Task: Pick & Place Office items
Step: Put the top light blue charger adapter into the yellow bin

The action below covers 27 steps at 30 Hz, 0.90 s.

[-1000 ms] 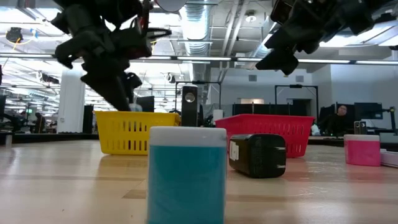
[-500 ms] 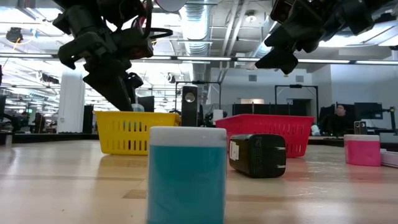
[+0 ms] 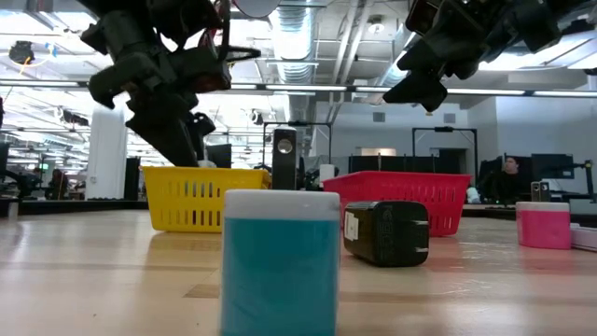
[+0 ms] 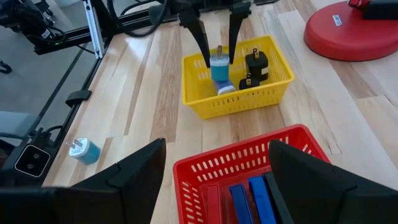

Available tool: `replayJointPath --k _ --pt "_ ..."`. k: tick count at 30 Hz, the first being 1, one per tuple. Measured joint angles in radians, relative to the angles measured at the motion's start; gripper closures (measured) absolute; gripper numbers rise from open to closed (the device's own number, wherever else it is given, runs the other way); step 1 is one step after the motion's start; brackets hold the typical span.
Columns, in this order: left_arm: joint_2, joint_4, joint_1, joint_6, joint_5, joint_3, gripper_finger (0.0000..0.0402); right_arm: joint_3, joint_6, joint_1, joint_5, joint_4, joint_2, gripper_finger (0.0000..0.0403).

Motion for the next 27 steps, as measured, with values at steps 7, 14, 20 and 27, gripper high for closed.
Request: replayJointPath --k 7,14,20,27 --pt "0.044 0.022 0.000 -0.003 0.006 0.005 0.0270 0.000 0.000 0.000 0.000 0.000 0.000 0.0127" --pt "0.039 -0.026 0.000 -0.004 0.012 -0.002 0.0270 0.000 0.000 0.000 0.000 0.000 0.000 0.0127" --pt "0.037 -0.011 0.004 -0.002 0.011 -0.002 0.0270 0.000 0.000 0.000 0.000 0.000 0.000 0.0127" --pt "0.037 -0.006 0.005 0.000 0.011 -0.001 0.0270 0.000 0.000 0.000 0.000 0.000 0.000 0.0127"
